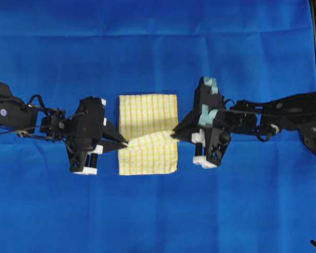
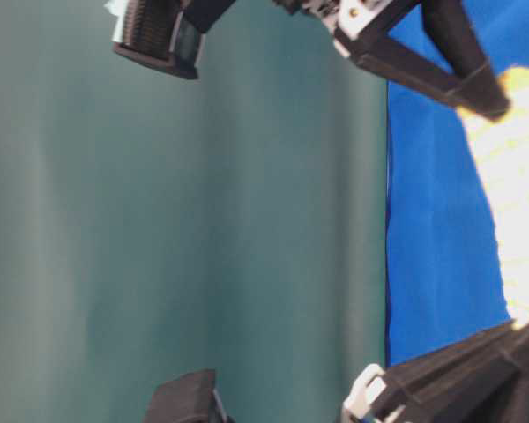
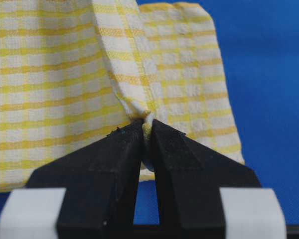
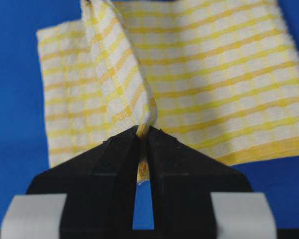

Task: Fold the yellow towel.
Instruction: 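Pull the top end down over the lower half, folding the strip, then open both grippers and release the folded towel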

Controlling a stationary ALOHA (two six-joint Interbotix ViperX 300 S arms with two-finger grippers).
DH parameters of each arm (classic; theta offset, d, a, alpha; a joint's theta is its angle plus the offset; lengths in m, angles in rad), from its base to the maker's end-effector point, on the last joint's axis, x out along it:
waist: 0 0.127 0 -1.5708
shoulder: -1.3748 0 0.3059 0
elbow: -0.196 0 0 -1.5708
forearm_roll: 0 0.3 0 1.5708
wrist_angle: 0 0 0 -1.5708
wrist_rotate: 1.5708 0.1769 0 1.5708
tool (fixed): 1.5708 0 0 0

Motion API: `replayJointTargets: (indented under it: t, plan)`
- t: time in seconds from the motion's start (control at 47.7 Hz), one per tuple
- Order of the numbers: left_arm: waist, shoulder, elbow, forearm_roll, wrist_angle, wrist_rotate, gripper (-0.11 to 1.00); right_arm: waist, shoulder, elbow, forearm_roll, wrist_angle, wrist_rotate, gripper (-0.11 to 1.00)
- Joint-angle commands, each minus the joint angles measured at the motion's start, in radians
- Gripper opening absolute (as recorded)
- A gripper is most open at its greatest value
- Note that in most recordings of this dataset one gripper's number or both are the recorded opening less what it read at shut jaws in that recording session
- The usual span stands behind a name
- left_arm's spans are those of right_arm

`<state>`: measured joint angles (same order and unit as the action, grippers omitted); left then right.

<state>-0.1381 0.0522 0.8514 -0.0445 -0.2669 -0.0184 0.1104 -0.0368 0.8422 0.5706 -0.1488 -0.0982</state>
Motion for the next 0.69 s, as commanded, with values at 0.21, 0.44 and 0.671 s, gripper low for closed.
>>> replayJointTargets:
  t: [0.21, 0.44, 0.671]
  plan:
    - [-0.038, 0.005, -0.02, -0.002, -0.008, 0.0, 0.04, 0.044, 0.063, -0.041, 0.046, -0.008, -0.002, 0.05]
    - [-0.04, 0.025, -0.029, -0.002, -0.008, 0.0, 0.04, 0.058, 0.072, -0.048, 0.058, -0.009, -0.002, 0.05]
    - [-0.052, 0.025, -0.034, -0.002, -0.005, 0.0, 0.04, 0.078, 0.078, -0.058, 0.064, -0.002, -0.002, 0.06]
